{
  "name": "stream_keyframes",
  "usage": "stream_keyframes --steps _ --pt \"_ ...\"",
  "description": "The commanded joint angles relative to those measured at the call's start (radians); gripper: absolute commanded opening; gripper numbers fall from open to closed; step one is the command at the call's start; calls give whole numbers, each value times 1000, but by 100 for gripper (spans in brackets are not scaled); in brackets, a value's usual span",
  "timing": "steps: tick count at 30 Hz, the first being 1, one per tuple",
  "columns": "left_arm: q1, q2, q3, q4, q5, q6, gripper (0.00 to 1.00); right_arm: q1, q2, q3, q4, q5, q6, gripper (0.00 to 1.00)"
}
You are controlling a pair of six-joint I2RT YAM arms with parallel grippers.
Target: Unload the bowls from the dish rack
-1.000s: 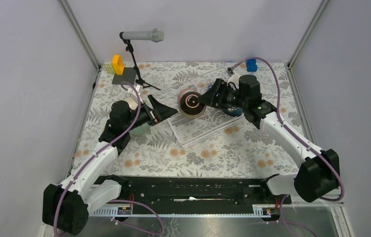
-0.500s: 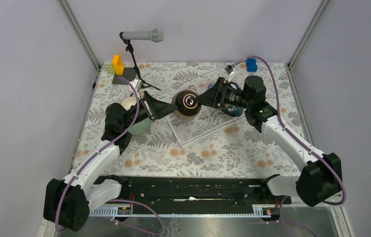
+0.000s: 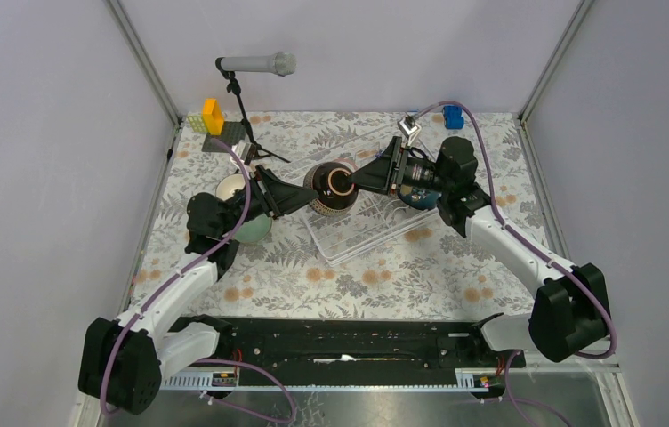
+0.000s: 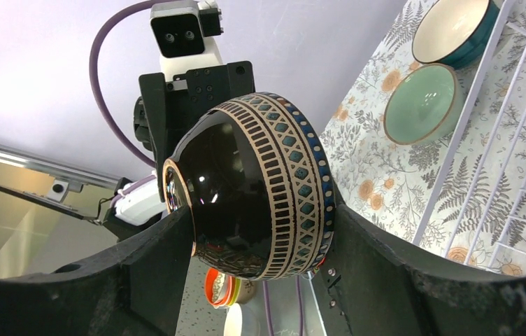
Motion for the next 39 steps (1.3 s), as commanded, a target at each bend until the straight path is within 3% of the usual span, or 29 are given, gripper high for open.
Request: stream_keyframes --steps 1,11,21,27,30,33,39 --pt "-22 -1 11 136 -6 -18 56 -2 4 9 85 -19 21 67" --pt "-53 30 2 232 -71 -55 32 -1 35 1 58 0 0 70" --pt "-78 74 30 312 -136 -68 1 -1 66 -7 83 21 15 91" --pt "-84 134 61 207 -161 7 0 0 86 -24 109 41 31 90" --pt "-84 154 69 161 -155 38 0 -1 75 -22 42 72 -25 93" --pt "-84 140 91 11 -165 139 0 -1 48 -4 -95 142 -128 96" --pt "-84 52 232 -671 -419 497 0 -1 -11 36 -338 317 -303 97"
